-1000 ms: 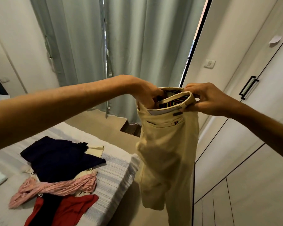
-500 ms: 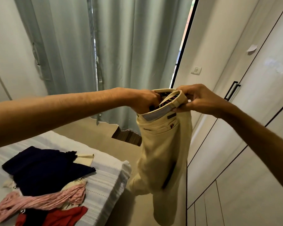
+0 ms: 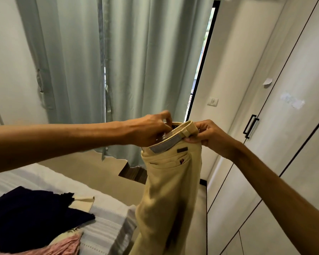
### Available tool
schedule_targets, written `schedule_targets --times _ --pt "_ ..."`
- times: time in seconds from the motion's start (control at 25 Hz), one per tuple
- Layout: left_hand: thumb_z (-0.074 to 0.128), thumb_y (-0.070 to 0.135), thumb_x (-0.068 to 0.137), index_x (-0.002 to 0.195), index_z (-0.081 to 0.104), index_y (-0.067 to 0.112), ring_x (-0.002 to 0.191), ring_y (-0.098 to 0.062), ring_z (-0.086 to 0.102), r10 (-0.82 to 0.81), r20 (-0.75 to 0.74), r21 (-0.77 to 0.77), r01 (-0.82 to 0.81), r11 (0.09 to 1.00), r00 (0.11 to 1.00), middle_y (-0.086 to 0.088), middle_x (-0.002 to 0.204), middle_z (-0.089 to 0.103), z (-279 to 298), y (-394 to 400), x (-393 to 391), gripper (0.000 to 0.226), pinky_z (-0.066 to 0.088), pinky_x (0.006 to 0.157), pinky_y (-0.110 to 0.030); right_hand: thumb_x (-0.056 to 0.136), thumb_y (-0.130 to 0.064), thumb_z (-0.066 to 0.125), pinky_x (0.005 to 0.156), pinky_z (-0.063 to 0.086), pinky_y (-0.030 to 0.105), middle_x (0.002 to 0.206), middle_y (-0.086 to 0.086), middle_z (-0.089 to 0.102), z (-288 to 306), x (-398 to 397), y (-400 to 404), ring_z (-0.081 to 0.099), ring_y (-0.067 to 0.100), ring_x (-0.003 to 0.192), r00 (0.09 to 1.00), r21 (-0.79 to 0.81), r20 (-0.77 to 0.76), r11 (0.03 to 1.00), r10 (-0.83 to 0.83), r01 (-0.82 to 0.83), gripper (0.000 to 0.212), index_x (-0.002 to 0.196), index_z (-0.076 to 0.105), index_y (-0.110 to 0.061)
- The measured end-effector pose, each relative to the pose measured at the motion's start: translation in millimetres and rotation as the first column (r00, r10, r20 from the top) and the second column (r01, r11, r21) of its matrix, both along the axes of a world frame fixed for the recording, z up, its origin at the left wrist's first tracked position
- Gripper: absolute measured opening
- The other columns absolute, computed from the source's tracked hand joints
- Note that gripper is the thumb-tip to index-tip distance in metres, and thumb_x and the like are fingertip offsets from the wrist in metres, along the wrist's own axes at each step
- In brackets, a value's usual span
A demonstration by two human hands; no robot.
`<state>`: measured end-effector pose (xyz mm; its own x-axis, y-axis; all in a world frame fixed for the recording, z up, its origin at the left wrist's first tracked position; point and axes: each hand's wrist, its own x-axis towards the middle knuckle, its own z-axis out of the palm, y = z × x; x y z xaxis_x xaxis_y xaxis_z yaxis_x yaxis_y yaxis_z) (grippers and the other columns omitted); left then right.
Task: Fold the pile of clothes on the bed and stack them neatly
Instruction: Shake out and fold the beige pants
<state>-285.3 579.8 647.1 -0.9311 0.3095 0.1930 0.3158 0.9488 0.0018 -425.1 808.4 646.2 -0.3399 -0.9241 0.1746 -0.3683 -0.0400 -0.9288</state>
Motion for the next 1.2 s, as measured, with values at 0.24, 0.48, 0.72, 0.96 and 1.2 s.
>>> schedule_targets --times 0.24,0.48,0.72,0.96,1.2 --pt "0.068 0.020 0.099 0.123 0.068 0.013 0.104 -0.021 0.067 0.059 0.502 0.116 -0.135 0.984 0.863 -0.004 0.114 0.071 20 8 -5 0.025 0.057 0.090 -0.032 0.080 -0.010 0.076 0.087 0.058 0.034 0.108 0.014 0.076 4 10 -6 0.071 0.031 0.104 0.991 0.025 -0.106 0.997 0.079 -0.077 0.030 0.109 0.077 -0.004" --pt "0.066 0.019 0.099 0.125 0.068 0.018 0.103 -0.019 0.058 0.001 0.304 0.172 -0.056 0.983 0.953 -0.002 0.115 0.059 -14 8 -5 0.026 0.052 0.083 -0.028 0.083 -0.012 0.075 0.091 0.057 0.037 0.114 0.018 0.074 -5 -2 11 0.069 0.034 0.110 0.989 0.051 -0.143 0.998 0.035 -0.028 0.034 0.116 0.075 -0.003" --pt "0.065 0.010 0.099 0.159 0.029 0.028 0.100 -0.015 0.056 0.036 0.359 0.161 -0.099 0.982 0.933 0.000 0.117 0.056 -17 35 0 0.072 0.049 0.084 -0.027 0.084 -0.005 0.083 0.089 0.059 0.036 0.104 0.004 0.073 1 -9 16 0.069 0.028 0.103 0.902 0.107 -0.427 0.994 0.056 -0.011 0.025 0.107 0.080 -0.015" --pt "0.058 0.020 0.105 0.143 0.051 0.022 0.100 -0.020 0.060 0.081 0.382 0.130 -0.140 0.982 0.921 -0.003 0.115 0.063 -52 48 24 0.039 0.057 0.091 -0.037 0.086 -0.006 0.082 0.084 0.063 0.039 0.108 0.000 0.072 -22 -15 14 0.069 0.026 0.102 0.794 0.186 -0.598 0.982 0.106 0.009 0.026 0.111 0.081 -0.014" --pt "0.044 0.044 0.107 0.126 0.055 0.018 0.090 -0.027 0.056 0.226 -0.047 -0.021 -0.227 0.974 0.973 -0.003 0.096 0.069 -99 145 68 0.034 0.044 0.094 -0.044 0.100 -0.021 0.060 0.067 0.055 0.025 0.120 -0.009 0.071 -51 -13 12 0.067 0.012 0.101 0.162 -0.157 -0.973 0.985 -0.167 0.074 0.020 0.111 0.077 -0.022"
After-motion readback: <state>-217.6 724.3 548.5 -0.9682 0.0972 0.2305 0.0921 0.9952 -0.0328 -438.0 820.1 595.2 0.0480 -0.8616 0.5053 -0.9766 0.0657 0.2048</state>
